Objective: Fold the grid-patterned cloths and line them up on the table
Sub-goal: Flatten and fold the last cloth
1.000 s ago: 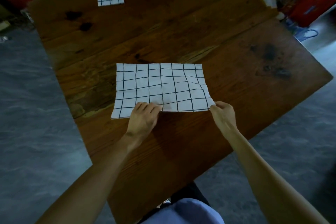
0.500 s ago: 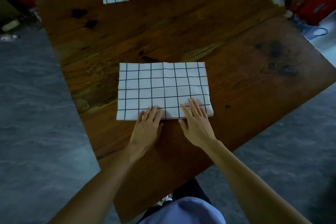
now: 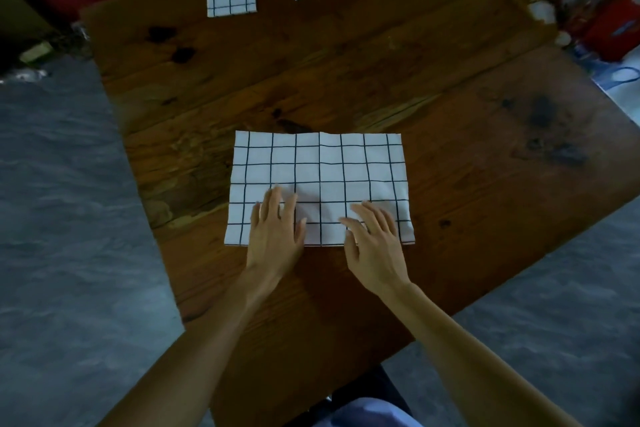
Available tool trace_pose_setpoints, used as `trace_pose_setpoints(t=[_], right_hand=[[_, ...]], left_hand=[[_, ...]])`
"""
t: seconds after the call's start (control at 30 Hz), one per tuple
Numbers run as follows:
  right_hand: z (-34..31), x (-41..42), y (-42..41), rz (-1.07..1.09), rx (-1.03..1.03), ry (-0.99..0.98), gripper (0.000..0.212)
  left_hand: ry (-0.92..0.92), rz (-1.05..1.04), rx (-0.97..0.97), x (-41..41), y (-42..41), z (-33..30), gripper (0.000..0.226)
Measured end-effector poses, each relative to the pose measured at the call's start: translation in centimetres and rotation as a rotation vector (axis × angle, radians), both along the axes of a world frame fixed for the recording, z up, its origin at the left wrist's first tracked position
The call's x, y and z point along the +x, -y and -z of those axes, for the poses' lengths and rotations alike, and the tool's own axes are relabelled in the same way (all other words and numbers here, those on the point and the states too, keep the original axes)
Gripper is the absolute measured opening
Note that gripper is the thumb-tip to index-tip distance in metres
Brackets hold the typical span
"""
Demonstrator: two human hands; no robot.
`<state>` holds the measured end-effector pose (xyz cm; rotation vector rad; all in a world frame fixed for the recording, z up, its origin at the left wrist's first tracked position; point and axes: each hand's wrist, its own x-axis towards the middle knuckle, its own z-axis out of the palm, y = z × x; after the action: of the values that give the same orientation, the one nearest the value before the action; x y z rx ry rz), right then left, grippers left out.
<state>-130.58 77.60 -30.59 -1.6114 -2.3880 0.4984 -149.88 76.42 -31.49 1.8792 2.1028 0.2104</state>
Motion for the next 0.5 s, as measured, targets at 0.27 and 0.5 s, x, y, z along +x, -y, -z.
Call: trace_pose_setpoints(t=[0.27,0.5], right_hand=[[2.1,-2.8,-6.4,-0.002,-0.164,0.136,0.057],[3.0,-1.7,-4.9,0.024,-0.149,0.273,0.066]], left_hand=[[-0.080,0.006,-0.106,-1.0,-0.9,2.4,0.067],[-0.026,-0.037,-0.030,-0.8,-0.7,2.7,0.063]])
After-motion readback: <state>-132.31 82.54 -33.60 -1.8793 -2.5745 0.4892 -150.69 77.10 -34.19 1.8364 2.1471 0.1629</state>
